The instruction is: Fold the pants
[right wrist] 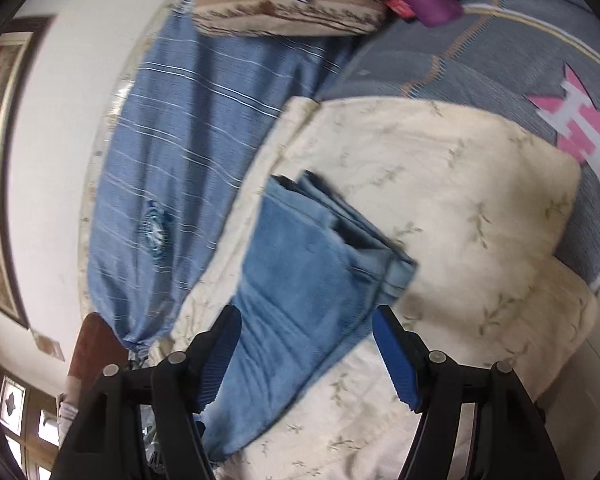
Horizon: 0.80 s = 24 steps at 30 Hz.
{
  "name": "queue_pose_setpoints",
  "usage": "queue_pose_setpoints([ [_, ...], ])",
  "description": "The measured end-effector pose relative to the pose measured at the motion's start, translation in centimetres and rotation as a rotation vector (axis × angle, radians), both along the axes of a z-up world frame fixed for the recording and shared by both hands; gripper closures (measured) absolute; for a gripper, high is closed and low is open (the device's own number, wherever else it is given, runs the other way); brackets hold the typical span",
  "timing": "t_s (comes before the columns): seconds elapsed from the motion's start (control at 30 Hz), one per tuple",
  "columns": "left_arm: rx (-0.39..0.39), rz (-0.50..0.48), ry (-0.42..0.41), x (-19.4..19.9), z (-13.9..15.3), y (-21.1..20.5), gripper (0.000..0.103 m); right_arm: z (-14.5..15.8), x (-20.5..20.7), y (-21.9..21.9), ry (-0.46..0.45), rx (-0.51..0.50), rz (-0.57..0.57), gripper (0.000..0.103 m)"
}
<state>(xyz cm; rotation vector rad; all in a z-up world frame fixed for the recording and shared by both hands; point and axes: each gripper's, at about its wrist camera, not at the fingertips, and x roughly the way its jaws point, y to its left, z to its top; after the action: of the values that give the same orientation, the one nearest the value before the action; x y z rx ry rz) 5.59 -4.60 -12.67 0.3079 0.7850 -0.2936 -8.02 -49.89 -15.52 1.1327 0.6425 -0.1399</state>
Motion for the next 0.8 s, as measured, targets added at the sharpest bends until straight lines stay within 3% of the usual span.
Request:
queue_pose_setpoints([
  [0.17, -0.023, 0.022, 0.066, 0.3, -0.8, 0.4, 0.000, -1.4, 0.8, -0.7, 0.065, 0.016, -0.025, 0.032],
  [0.23, -0.029, 0.040, 0.076, 0.5, -0.9, 1.0, 0.000, -2.0, 1.4, -1.0, 0.105, 0.010, -0.037, 0.032],
  [0.4, -0.029, 0.046, 0.066, 0.5, -0.7, 1.7, 0.000, -2.1, 2.8, -1.2, 0.108, -0.012, -0.031, 0.036],
  [0.53, -0.033, 0.046, 0.066, 0.5, -0.6, 2.1, 0.000, -2.3, 3.3, -1.1, 0.164, -0.063, -0.032, 0.072],
  [0.63, -0.043, 0.050, 0.067, 0.7, -0.4, 2.4, 0.000, -2.2, 2.9, -1.1, 0.136, -0.045, -0.046, 0.079],
  [0.8, -0.059, 0.071, 0.070, 1.1, -0.1, 3.1, 0.000, 0.6, 2.9, 0.9, 0.051, -0.183, -0.021, 0.084],
])
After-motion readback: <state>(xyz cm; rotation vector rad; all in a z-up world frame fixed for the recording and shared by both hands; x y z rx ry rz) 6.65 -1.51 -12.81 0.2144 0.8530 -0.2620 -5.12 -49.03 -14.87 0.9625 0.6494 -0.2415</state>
